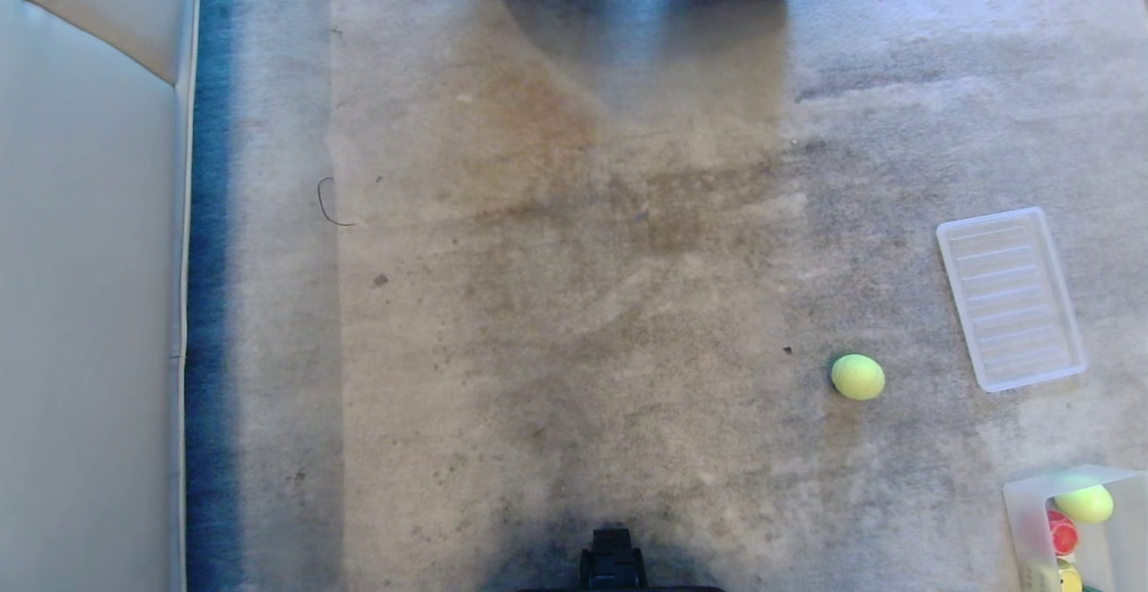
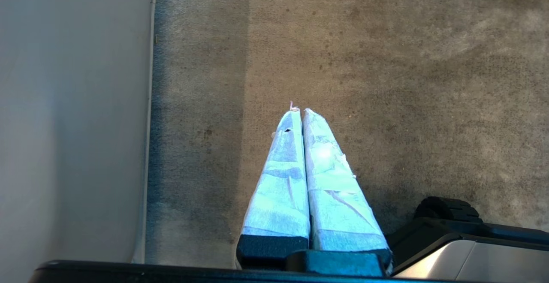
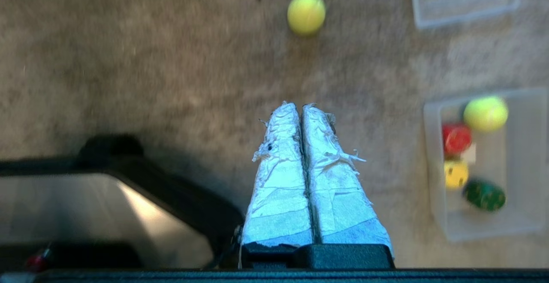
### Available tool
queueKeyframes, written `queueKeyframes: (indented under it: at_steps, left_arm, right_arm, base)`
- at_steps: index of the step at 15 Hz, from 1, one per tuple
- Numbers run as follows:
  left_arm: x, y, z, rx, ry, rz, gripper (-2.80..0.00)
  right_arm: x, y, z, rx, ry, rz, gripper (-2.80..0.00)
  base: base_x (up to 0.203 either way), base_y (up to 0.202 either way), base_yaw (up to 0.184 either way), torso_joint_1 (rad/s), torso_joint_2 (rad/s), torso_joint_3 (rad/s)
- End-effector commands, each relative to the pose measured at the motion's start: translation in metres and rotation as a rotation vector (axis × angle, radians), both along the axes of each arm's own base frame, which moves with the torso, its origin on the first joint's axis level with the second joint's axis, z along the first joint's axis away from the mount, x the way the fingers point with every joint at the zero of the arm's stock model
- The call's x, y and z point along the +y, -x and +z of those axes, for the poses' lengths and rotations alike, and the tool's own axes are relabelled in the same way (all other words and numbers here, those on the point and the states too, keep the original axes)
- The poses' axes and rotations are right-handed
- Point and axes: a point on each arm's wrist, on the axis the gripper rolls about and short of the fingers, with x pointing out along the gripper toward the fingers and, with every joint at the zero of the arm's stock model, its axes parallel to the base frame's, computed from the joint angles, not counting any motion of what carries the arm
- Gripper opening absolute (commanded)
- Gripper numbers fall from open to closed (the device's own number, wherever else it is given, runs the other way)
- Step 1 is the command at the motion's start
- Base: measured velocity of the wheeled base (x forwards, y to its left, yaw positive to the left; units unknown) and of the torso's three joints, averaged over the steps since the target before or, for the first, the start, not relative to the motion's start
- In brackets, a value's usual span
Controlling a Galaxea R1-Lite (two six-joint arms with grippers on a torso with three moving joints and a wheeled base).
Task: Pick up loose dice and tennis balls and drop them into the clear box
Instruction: Pick up the ball on the floor
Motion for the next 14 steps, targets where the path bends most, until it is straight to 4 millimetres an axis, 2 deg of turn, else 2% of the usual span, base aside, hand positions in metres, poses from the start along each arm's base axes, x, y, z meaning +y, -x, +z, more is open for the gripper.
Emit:
queueKeyframes:
  at_steps: [1,3,4,6,7,10,12,14]
  left_arm:
    - [0.000,0.000,0.000,0.000,0.001,0.000,-2.80]
    - [0.000,0.000,0.000,0.000,0.001,0.000,-2.80]
    - [0.000,0.000,0.000,0.000,0.001,0.000,-2.80]
    - [0.000,0.000,0.000,0.000,0.003,0.000,-2.80]
    - [0.000,0.000,0.000,0.000,0.003,0.000,-2.80]
    - [0.000,0.000,0.000,0.000,0.003,0.000,-2.80]
    - [0.000,0.000,0.000,0.000,0.003,0.000,-2.80]
    - [0.000,0.000,0.000,0.000,0.003,0.000,-2.80]
  right_arm:
    - [0.000,-0.004,0.020,0.019,-0.011,-0.003,-2.80]
    - [0.000,-0.018,0.057,0.093,-0.048,-0.012,-2.80]
    - [0.000,-0.035,0.076,0.160,-0.070,-0.023,-2.80]
    - [-0.001,-0.070,0.098,0.276,-0.093,-0.044,-2.80]
    - [-0.001,-0.091,0.102,0.343,-0.100,-0.050,-2.80]
    - [0.000,-0.161,0.089,0.535,-0.132,-0.064,-2.80]
    - [0.001,-0.207,0.067,0.625,-0.164,-0.086,-2.80]
    - [-0.001,-0.246,0.037,0.699,-0.185,-0.112,-2.80]
  base:
    - [0.000,0.000,0.000,0.000,0.00,0.000]
    - [0.000,0.000,0.000,0.000,0.00,0.000]
    - [0.000,0.000,0.000,0.000,0.00,0.000]
    - [0.000,0.000,0.000,0.000,0.00,0.000]
    - [0.000,0.000,0.000,0.000,0.00,0.000]
    - [0.000,0.000,0.000,0.000,0.00,0.000]
    - [0.000,0.000,0.000,0.000,0.00,0.000]
    - [0.000,0.000,0.000,0.000,0.00,0.000]
